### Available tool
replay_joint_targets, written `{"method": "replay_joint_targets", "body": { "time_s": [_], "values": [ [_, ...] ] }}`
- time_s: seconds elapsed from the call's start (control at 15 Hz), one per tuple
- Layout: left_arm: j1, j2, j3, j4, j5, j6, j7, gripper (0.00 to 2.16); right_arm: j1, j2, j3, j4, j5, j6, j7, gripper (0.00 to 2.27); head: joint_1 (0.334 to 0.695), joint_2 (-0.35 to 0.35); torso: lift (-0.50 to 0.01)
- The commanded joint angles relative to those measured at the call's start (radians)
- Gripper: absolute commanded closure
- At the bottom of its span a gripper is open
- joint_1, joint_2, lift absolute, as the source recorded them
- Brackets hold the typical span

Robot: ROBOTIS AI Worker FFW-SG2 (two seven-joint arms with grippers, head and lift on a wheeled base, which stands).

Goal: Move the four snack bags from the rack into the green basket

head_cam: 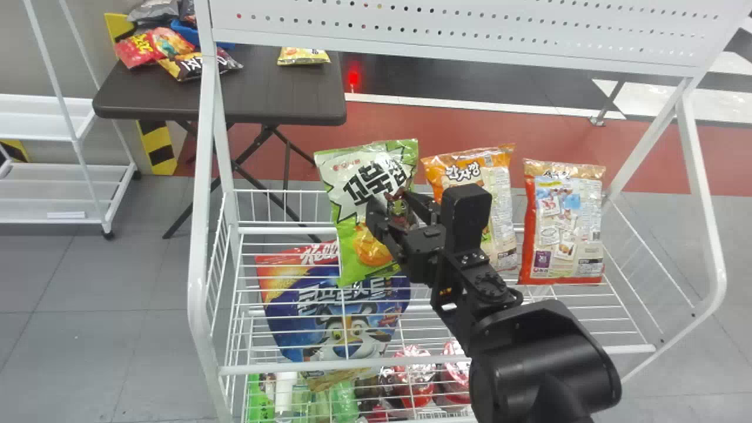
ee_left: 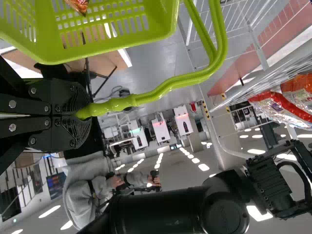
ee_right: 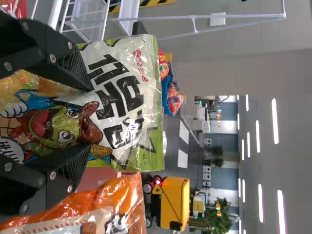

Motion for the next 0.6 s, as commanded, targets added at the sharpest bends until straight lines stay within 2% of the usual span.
{"method": "replay_joint_targets", "body": {
  "time_s": [0.0,0.27,0.53],
  "values": [
    [-0.005,0.0,-0.002,0.004,0.0,0.0,0.0,1.85,-0.001,0.0,-0.006,0.0,-0.001,0.026,0.021,2.07,0.695,-0.165,0.0],
    [-0.009,0.0,-0.003,0.01,0.0,0.003,0.002,1.85,0.026,-0.005,-0.006,-0.024,-0.01,0.026,0.037,2.13,0.695,-0.163,0.0],
    [-0.008,0.0,-0.003,0.007,0.0,0.003,-0.001,1.85,0.161,-0.009,-0.013,-0.268,-0.021,0.124,0.054,2.13,0.695,-0.158,0.0]
  ]
}}
